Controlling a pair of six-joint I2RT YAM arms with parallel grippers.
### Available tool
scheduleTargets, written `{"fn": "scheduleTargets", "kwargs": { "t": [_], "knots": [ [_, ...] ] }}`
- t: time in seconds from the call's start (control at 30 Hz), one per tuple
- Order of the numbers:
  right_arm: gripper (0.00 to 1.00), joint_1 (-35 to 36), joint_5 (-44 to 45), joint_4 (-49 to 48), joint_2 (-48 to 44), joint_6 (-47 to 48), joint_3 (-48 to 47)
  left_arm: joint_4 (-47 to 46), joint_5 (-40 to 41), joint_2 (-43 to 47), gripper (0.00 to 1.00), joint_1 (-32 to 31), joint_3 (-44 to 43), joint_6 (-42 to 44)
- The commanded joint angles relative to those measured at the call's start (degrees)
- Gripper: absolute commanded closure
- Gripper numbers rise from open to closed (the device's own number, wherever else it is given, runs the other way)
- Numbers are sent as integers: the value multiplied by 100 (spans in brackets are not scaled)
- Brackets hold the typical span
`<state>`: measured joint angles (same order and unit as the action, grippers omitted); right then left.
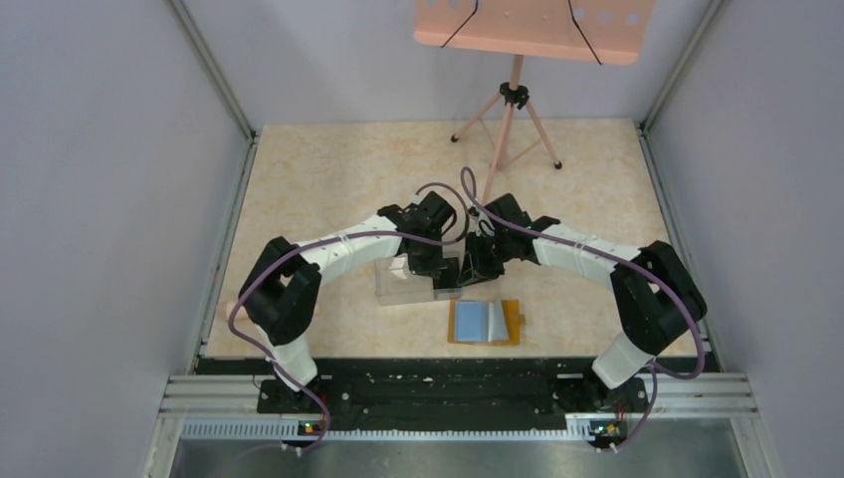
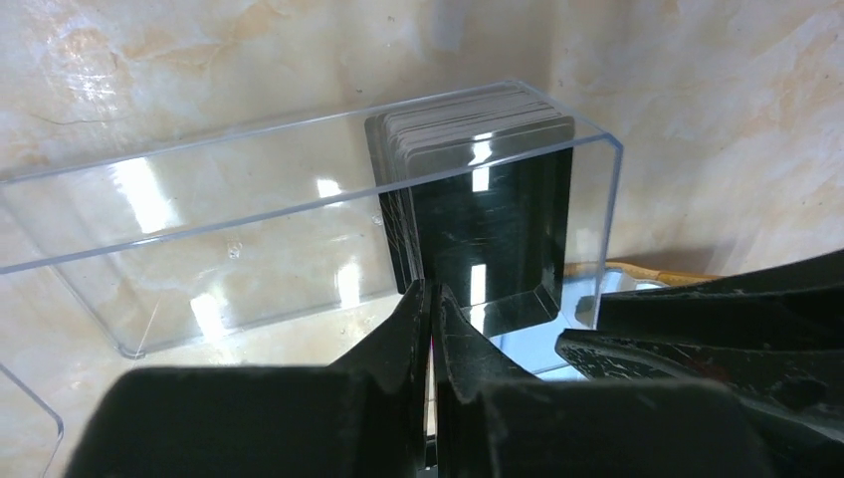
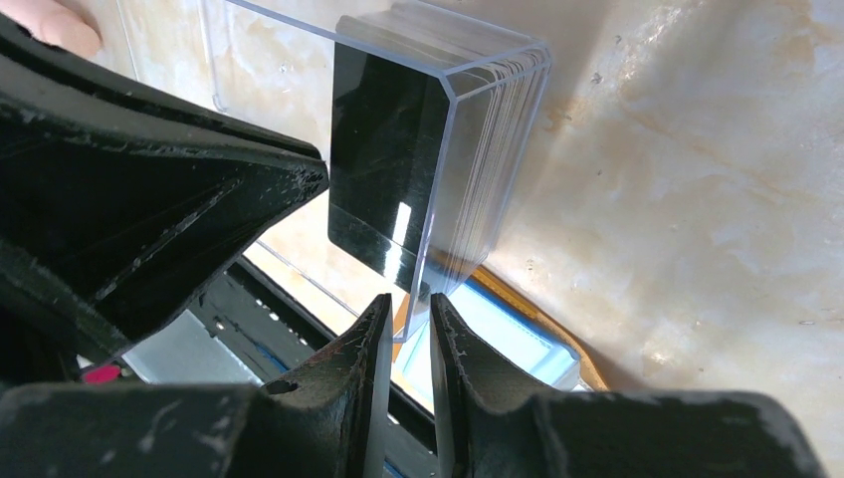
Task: Put the credit cards into the card holder
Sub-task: Pick up the credit card from the storage box.
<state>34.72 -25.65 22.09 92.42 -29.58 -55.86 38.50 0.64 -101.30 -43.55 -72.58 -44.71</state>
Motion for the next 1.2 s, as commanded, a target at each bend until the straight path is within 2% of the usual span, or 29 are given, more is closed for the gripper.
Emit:
{"fn": "scheduleTargets", "kwargs": {
  "t": [0.0,0.17,0.4,0.5,0.7,0.93,1.17],
  "knots": [
    [80,70,-90,-93,-3,50,-37,371,316,-21,94,-122,-449,133],
    [80,68,-89,-93,-6,47,-36,512,372,-144,80,-163,-590,181],
    [80,70,-89,-97,3,60,-22,587,395,-237,72,-163,-600,138],
    [80,70,-89,-94,3,54,-28,589,316,-318,72,-163,-609,133],
    [80,70,-89,-91,3,63,-23,537,227,-454,78,-205,-621,127],
    [80,70,-89,-94,15,58,-23,560,243,-436,99,-300,-831,165],
    [80,71,-94,-91,9,57,-24,592,364,-329,100,-360,-933,174]
  ]
}}
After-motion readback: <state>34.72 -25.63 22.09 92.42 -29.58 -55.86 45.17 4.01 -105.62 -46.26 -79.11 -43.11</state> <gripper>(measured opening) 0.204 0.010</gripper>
